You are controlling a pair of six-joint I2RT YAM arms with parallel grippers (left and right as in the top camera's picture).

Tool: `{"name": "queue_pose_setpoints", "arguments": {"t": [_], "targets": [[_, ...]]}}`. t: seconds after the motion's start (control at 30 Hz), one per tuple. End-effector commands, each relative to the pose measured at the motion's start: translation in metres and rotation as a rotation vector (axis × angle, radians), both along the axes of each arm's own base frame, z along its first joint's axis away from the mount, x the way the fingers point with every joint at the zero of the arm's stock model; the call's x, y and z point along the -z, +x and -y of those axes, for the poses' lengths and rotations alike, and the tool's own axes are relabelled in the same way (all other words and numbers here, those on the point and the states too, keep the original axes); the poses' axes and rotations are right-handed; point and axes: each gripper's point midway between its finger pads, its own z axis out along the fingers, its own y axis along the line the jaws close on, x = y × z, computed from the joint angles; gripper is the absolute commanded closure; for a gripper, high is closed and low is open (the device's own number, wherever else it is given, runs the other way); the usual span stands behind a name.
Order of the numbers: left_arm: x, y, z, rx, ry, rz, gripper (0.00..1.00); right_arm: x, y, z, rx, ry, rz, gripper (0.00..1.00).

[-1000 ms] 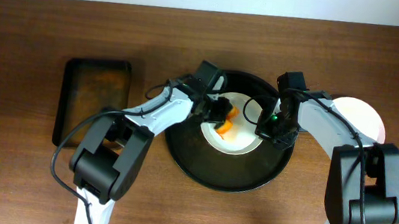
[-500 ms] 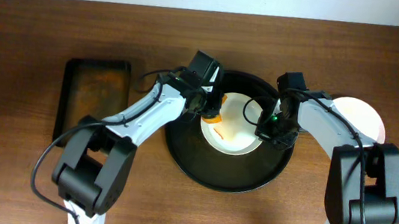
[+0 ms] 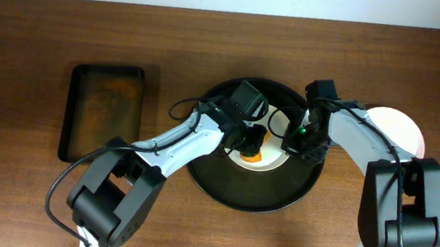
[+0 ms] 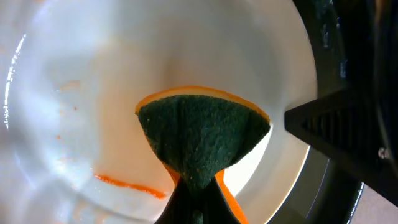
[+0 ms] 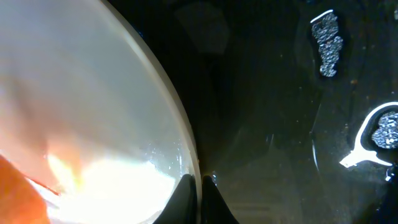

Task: Clean dirty plates on tray and stack at the side
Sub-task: 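Scrub the last plate with the sponge in the left gripper, then lift the sponge away from the plate toward the left side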

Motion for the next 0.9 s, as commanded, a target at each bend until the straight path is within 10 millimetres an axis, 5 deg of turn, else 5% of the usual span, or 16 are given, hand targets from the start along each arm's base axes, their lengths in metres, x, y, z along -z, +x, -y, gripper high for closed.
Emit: {"name": "queue_pose_setpoints", "arguments": {"t": [0.0, 0.23, 0.37, 0.57, 0.73, 0.87], "targets": [[0.009, 0.002, 0.002, -0.009, -0.014, -0.010, 1.00, 0.012, -0.017, 0.011, -0.020, -0.068, -0.055, 0.96], [0.032, 0.010, -0.004, -0.032, 0.034, 0.000, 1.00, 0.012, -0.017, 0.011, -0.020, -0.069, -0.055, 0.96], [0.037, 0.037, -0.046, -0.126, 0.237, 0.128, 1.00, 0.012, -0.018, 0.011, -0.021, -0.069, -0.059, 0.96], [0.031, 0.066, -0.080, -0.187, 0.293, 0.181, 1.00, 0.012, -0.018, 0.011, -0.021, -0.069, -0.059, 0.96], [-0.029, 0.087, -0.085, -0.242, 0.216, 0.282, 1.00, 0.012, -0.017, 0.013, -0.020, -0.078, -0.057, 0.96], [-0.089, 0.086, -0.109, -0.298, 0.175, 0.342, 1.00, 0.013, -0.016, 0.015, -0.019, -0.091, -0.051, 0.96]]}}
